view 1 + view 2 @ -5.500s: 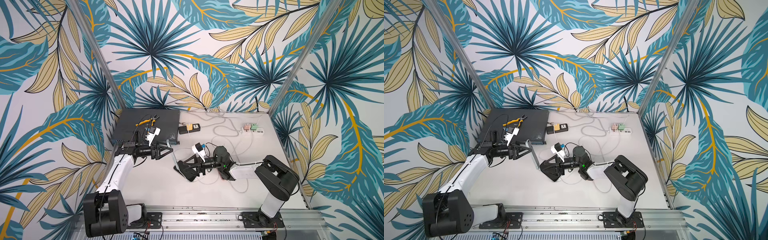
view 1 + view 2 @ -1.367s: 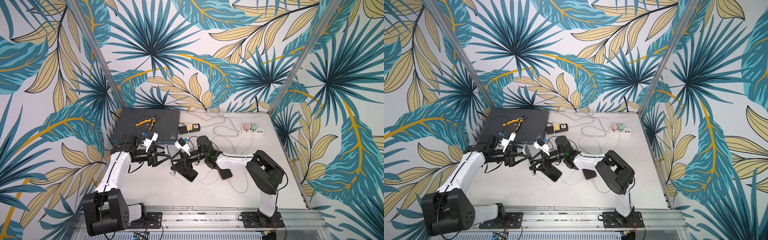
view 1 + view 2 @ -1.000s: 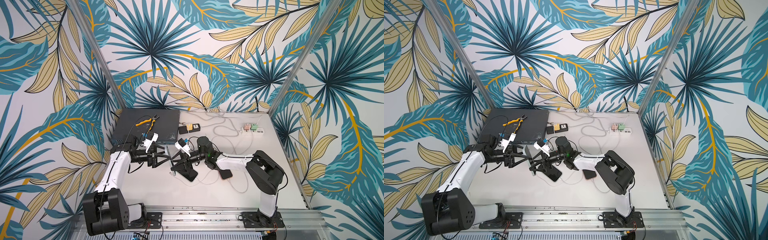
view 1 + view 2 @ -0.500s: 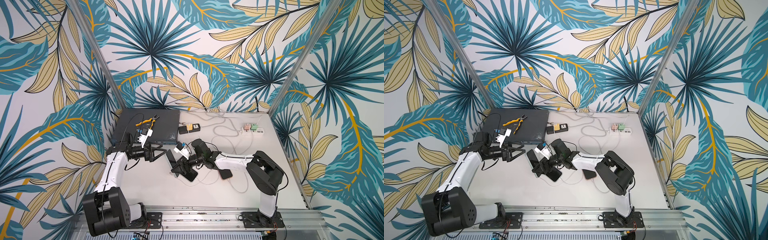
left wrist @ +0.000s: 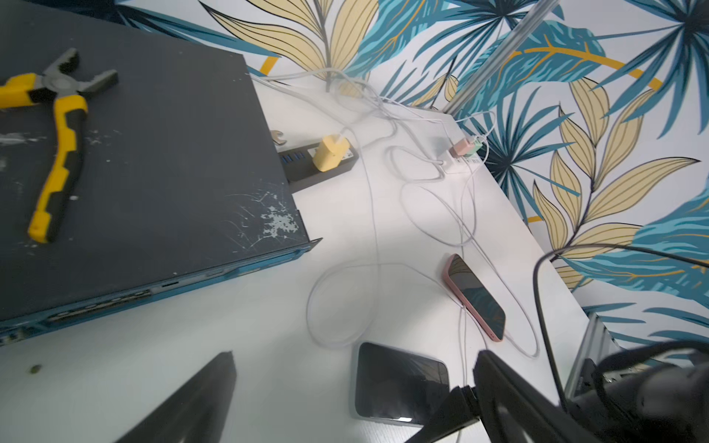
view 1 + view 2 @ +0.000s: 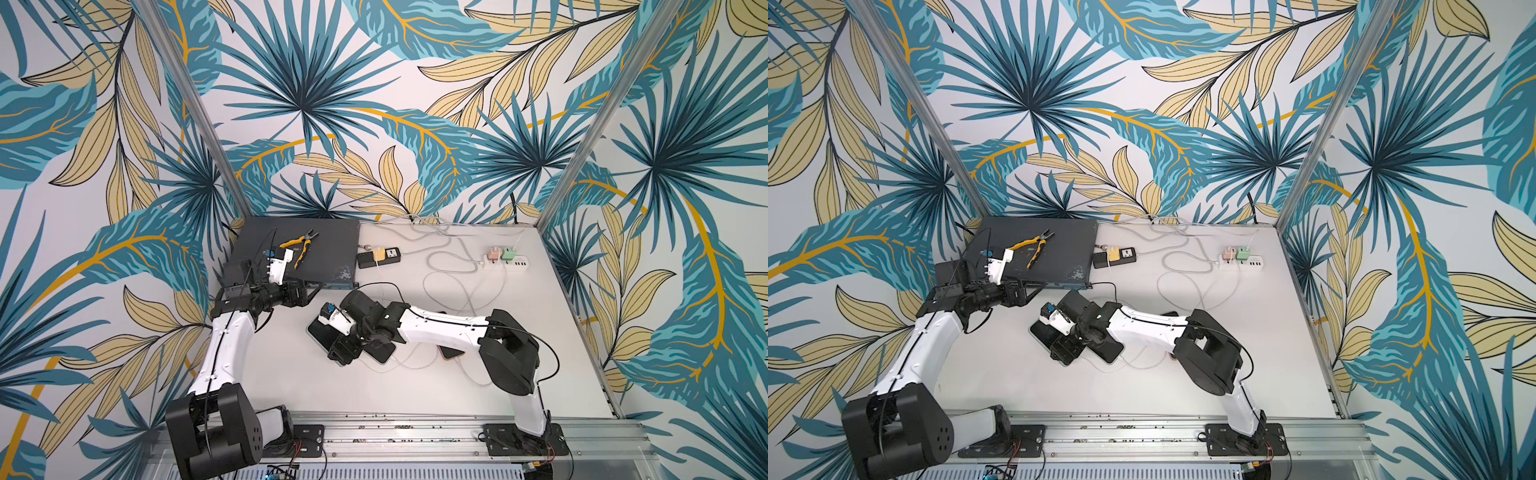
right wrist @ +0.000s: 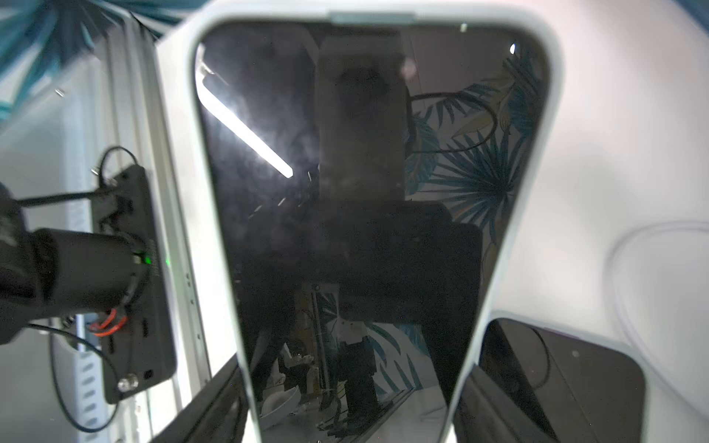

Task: Unplug the charging cable from the phone
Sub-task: Place the phone at the center of the board.

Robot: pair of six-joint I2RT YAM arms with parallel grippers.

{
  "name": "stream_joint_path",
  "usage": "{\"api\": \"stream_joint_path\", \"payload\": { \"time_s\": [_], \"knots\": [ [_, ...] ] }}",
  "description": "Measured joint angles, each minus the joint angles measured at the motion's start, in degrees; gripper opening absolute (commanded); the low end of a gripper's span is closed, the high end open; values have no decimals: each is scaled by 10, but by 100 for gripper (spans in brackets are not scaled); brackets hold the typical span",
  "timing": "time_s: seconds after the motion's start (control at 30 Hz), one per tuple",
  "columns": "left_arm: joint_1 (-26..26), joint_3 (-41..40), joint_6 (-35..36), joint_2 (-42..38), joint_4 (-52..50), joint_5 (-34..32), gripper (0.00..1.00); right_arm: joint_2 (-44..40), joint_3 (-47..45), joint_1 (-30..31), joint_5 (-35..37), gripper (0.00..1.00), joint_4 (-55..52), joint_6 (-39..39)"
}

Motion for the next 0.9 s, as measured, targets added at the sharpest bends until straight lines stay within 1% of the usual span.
{"api": "stream_joint_path", "payload": {
  "time_s": [0.13, 0.3, 0.37, 0.53, 0.9],
  "knots": [
    [1, 0, -7, 0, 6, -32, 100, 60, 74, 24, 60, 46, -84, -24],
    [1, 0, -11, 3, 9, -47, 100, 108, 139, 41, 104, 47, -163, -44],
    [1, 0, -11, 3, 9, -49, 100, 125, 166, 44, 117, 51, -195, -50],
    [1, 0, -11, 5, 9, -51, 100, 150, 207, 49, 135, 56, -234, -60],
    [1, 0, -11, 6, 9, -51, 100, 154, 214, 57, 142, 79, -266, -63]
  ]
}}
